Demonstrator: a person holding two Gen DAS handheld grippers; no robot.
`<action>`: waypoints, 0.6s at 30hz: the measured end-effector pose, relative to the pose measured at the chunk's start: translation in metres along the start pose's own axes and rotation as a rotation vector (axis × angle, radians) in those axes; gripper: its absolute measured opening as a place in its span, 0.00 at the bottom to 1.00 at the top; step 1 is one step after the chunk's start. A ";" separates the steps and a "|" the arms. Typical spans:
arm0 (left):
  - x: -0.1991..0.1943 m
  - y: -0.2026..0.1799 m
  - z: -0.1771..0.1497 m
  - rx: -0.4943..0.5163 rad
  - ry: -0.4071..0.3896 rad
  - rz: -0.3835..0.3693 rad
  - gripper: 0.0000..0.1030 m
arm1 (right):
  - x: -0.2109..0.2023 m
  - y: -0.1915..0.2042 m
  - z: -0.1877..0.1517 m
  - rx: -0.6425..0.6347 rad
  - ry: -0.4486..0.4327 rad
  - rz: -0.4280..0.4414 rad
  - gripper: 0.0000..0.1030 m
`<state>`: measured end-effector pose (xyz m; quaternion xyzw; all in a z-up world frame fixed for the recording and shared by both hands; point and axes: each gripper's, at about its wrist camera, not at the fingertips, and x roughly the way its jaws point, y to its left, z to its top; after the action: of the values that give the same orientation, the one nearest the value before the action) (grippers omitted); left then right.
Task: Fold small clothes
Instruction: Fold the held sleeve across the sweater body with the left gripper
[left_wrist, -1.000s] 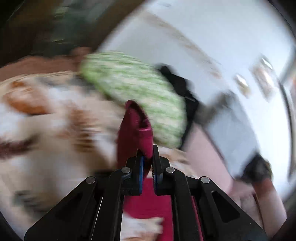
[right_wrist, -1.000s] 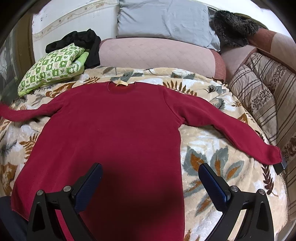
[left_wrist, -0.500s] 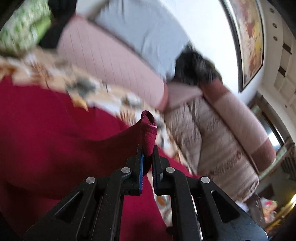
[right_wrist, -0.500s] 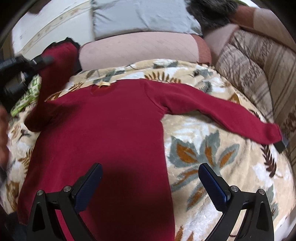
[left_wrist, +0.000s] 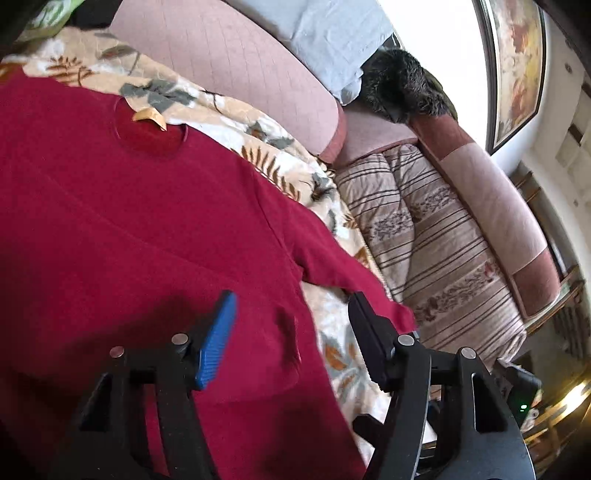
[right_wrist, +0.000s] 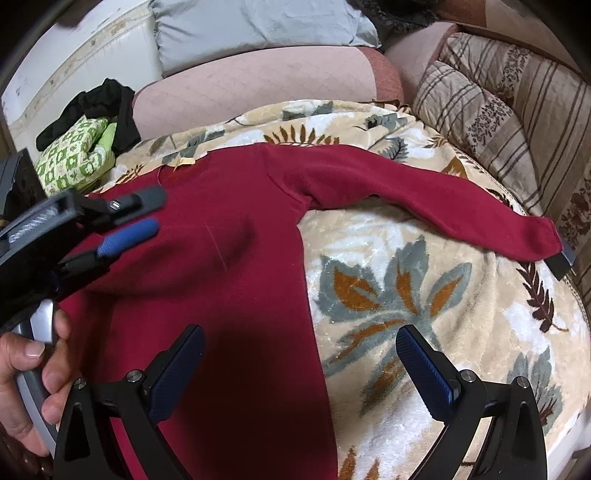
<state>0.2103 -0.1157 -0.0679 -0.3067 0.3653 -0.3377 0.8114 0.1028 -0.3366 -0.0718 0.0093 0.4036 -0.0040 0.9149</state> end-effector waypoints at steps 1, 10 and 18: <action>0.003 0.000 -0.001 -0.015 0.021 -0.015 0.60 | 0.001 -0.002 0.000 0.008 0.003 0.001 0.99; -0.052 -0.013 -0.021 0.062 0.030 0.070 0.60 | -0.027 -0.058 0.018 0.187 -0.114 -0.020 0.99; -0.082 0.026 -0.069 0.015 -0.014 0.273 0.61 | -0.048 -0.224 0.049 0.324 -0.286 -0.193 0.99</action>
<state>0.1225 -0.0548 -0.0933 -0.2503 0.3953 -0.2247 0.8548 0.1032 -0.5619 -0.0063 0.1171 0.2628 -0.1574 0.9447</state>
